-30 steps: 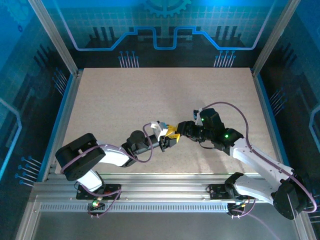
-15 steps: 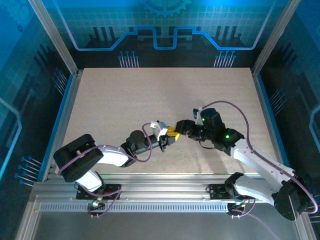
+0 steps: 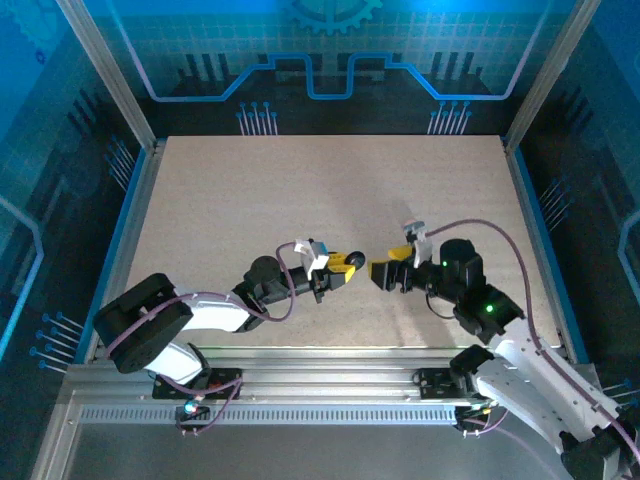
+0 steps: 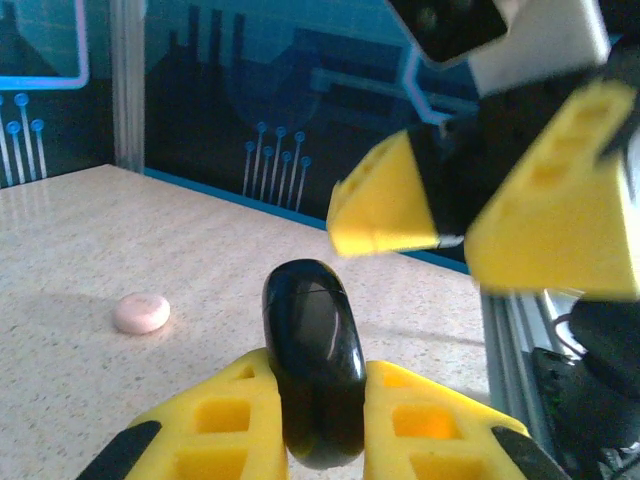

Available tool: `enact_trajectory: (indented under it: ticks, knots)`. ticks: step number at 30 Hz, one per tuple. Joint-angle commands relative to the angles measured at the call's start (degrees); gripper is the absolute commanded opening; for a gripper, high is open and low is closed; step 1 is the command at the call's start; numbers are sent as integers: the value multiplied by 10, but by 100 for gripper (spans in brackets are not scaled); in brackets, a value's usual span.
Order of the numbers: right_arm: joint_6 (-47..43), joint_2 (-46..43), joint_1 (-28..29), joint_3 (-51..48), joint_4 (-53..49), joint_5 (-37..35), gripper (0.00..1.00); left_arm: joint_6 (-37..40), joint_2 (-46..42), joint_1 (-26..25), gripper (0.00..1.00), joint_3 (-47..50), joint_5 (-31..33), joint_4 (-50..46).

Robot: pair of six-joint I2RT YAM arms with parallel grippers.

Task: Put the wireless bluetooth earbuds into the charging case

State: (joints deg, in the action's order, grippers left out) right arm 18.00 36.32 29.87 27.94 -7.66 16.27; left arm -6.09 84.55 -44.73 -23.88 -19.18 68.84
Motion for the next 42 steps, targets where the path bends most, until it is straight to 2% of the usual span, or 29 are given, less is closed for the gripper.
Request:
enact_trajectory:
  ticks: [1, 6, 13, 18, 24, 29, 34, 39, 42]
  knots:
    - [-138, -28, -8, -28, 66, 82, 75, -9, -21, 12, 12, 9, -72, 8]
    - [-209, -23, -12, -32, 76, 117, 74, -9, -34, 23, 14, 11, -115, 7]
    - [-285, 52, -38, 4, 66, 256, 71, -8, -62, 33, 14, 21, -141, 3]
    - [-320, 93, -63, 33, 57, 321, 69, -8, -85, 33, 14, 23, -156, -12]
    - [-379, 145, -66, 87, 12, 400, 62, 5, -104, 33, 14, 22, -160, -36]
    - [-446, 203, -62, 143, -57, 450, 52, 2, -112, 33, 14, 26, -160, -36]
    - [-536, 262, -60, 209, -170, 492, 34, 4, -108, 33, 14, 22, -161, -36]
    - [-604, 291, -63, 251, -258, 504, 12, 7, -106, 33, 15, 23, -155, -32]
    - [-614, 291, -62, 257, -271, 490, 8, 13, -110, 33, 18, 28, -143, -34]
